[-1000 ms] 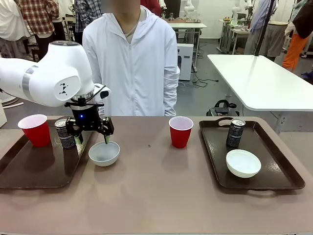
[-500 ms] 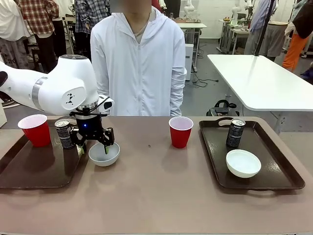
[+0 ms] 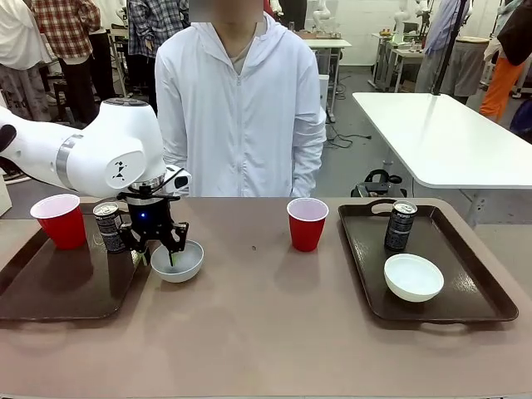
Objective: Prepare tableware on both trays.
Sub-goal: Pick up a Picnic Bowl from the table and place it on a Handle tray.
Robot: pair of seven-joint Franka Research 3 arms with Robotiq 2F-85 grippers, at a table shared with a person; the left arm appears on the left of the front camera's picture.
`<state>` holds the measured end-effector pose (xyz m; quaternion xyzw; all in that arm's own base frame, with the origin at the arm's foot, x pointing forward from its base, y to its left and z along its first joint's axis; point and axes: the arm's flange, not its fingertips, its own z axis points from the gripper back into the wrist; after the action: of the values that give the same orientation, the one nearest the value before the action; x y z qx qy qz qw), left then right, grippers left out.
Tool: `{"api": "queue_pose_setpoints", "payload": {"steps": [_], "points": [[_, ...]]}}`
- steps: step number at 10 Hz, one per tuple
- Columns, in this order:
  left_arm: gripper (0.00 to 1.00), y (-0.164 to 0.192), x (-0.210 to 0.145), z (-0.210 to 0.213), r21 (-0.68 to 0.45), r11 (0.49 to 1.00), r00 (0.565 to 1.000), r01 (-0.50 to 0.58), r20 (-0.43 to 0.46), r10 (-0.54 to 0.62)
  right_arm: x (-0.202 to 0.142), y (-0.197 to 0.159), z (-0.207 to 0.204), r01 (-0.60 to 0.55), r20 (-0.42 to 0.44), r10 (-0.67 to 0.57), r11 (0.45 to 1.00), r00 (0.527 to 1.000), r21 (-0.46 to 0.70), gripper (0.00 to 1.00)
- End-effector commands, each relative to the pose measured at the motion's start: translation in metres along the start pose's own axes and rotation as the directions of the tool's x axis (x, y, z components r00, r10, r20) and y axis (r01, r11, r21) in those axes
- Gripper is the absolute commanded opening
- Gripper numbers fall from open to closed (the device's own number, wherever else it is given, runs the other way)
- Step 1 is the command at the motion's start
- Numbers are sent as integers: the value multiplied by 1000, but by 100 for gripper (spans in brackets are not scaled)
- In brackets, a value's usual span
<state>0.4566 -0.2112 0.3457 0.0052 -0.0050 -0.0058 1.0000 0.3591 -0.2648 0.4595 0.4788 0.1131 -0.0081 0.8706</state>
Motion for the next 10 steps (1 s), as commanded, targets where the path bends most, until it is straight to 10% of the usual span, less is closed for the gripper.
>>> {"api": "queue_pose_setpoints", "payload": {"steps": [1,3,10], "points": [[50,-5,6,1,18,1000,1000,-1,9,1,1,1,0,6,8,-6,1000,1000,9,100],[0,-2,7,4,12,1000,1000,-14,2,14,1,1,0,6,8,-6,1000,1000,9,100],[0,6,0,35,-49,997,998,-56,-41,53,1,1,0,6,8,-6,1000,1000,9,100]]}}
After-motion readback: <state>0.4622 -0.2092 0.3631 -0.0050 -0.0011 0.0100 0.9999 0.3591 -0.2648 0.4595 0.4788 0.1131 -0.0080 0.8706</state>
